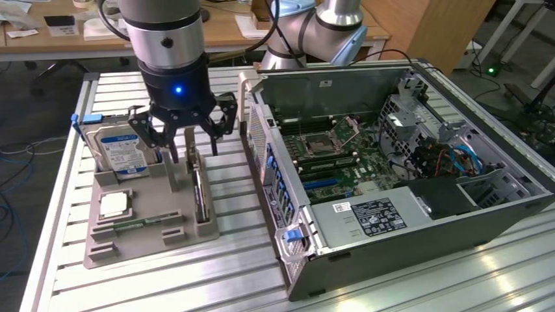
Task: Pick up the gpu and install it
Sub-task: 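Pick up the gpu and move the gpu toward the slot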
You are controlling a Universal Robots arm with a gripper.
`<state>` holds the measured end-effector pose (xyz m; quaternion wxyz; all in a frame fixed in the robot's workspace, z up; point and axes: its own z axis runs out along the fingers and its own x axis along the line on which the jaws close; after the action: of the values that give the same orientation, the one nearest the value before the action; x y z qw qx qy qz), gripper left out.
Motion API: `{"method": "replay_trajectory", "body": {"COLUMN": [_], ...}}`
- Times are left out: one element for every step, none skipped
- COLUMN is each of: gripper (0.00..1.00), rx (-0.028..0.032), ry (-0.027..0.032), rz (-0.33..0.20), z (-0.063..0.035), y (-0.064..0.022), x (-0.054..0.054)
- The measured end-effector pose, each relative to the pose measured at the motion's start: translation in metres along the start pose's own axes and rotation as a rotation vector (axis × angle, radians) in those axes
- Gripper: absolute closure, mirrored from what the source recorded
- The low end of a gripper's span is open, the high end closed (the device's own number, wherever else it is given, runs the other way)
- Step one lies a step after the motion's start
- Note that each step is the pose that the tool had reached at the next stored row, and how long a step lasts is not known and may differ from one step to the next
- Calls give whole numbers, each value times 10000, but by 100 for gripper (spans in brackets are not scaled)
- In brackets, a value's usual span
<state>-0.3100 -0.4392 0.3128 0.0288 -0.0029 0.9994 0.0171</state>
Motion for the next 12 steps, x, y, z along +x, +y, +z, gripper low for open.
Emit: {"method": "replay_trajectory", "body": {"gripper": [35,35,35,35,35,35,35,35,35,35,35,35], "rx": [1,-1,-1,0,0,1,1,0,1,0,-1,-1], "ry": [1,-1,0,0,1,5,18,71,152,226,258,265], "rz": [0,0,0,-1,-1,0,0,1,4,7,9,9], "z": [17,35,53,71,89,107,125,141,151,161,164,164], "y": [0,-1,-2,-2,-3,-4,-5,-6,-6,-6,-5,-5], "x": [1,1,1,0,-1,-2,-3,-6,-9,-12,-13,-13]}}
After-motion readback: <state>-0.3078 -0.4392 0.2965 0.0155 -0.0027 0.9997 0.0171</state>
